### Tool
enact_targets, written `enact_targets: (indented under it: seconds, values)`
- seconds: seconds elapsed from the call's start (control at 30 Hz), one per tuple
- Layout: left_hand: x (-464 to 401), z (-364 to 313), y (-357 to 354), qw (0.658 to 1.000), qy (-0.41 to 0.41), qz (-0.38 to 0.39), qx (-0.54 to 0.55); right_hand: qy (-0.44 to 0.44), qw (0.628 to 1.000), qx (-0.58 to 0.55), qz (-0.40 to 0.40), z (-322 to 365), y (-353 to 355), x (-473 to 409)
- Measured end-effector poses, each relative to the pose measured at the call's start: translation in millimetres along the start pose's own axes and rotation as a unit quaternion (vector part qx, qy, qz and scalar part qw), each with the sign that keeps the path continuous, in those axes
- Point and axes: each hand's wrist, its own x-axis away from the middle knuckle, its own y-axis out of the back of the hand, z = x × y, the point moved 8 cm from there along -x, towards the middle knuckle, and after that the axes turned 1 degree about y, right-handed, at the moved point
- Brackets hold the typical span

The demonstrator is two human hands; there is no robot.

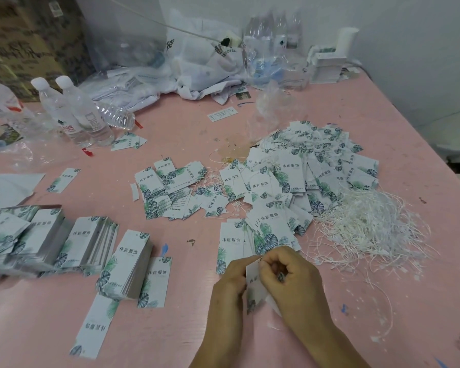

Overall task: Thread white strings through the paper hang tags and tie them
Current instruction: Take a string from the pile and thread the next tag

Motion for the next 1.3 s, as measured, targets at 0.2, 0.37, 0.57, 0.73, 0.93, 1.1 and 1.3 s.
enact_targets:
  seconds: [0.2,0.37,0.57,0.73,0.93,1.1,1.3]
  values:
    - [-7.3,18.1,-1.3,0.965,0.096,-0.022,0.244,-0.026,0.998,-0.052,0.022,-6.0,-5.3,3.6]
    - [-9.5,30.6,7.0,0.964,0.09,-0.071,0.242,-0.067,0.993,-0.088,0.047,-13.4,-7.0,3.9]
    - [-7.0,25.5,15.4,0.98,0.054,-0.142,0.132,-0.135,0.968,-0.157,0.138,-25.3,-21.1,5.0]
    - [-6.9,22.3,27.9,0.973,0.039,-0.19,0.125,-0.18,0.969,-0.13,0.108,-52.1,0.9,4.3]
    - [-5.6,20.5,36.0,0.958,0.041,-0.234,0.159,-0.125,0.987,-0.008,0.104,-59.1,33.9,35.7]
    - [-6.0,14.8,33.4,0.957,0.031,-0.226,0.176,0.066,0.966,0.112,0.223,-22.4,12.8,69.4]
    - [-4.5,13.0,32.7,0.959,0.026,-0.222,0.172,0.097,0.924,0.213,0.301,-28.0,-13.9,60.9]
